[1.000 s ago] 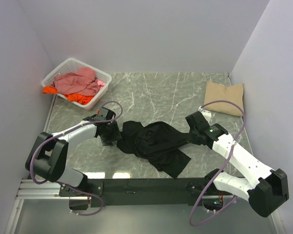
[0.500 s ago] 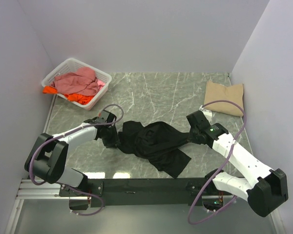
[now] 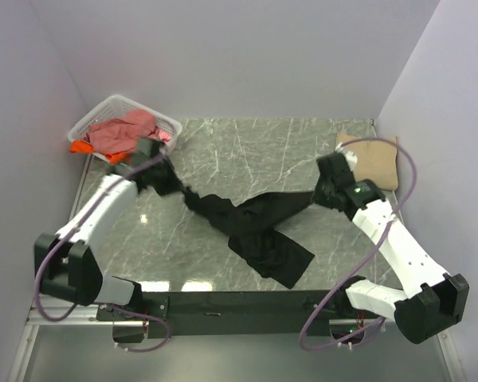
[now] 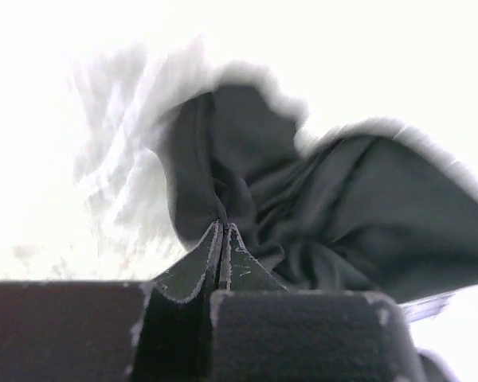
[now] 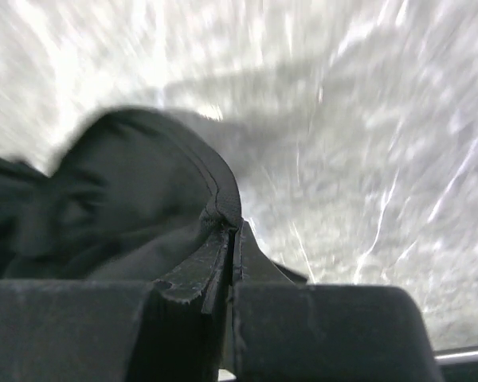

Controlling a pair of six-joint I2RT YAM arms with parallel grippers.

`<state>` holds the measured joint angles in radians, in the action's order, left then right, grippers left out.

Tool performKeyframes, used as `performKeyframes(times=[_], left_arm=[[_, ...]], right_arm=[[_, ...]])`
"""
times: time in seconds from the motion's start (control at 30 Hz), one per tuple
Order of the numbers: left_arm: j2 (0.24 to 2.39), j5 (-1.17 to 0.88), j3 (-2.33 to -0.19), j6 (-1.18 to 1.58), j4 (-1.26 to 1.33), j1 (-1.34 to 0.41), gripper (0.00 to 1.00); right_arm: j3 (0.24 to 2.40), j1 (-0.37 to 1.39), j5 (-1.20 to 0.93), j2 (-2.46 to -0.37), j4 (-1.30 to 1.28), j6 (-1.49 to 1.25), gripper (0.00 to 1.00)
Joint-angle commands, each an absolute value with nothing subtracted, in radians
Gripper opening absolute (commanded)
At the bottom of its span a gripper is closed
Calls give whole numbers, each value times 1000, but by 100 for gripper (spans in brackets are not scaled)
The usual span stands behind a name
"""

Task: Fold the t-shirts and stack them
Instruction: Flatten the tshirt out

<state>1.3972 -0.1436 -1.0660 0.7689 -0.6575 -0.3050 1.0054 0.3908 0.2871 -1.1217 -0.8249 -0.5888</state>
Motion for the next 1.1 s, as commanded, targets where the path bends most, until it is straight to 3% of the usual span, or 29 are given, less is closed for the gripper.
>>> performKeyframes(times=[0.0,0.27,0.7,1.07], left_arm=[[1278,-156,-1289,707,-761,-146,1],[1259,-163,-1639,678,-903,-6,0],[1242,-130,-1879,652,-939,-2,0],[1486,-163,-2182,634,-884,-2,1]], right_arm=[[1187,331,307,-1129,-841,-516,0],[1520,272,324,-1178,-948,-440,0],[1702,271,230,-1106,-986,-374,0],[2057,239,276,-1415,-996,-276,0]])
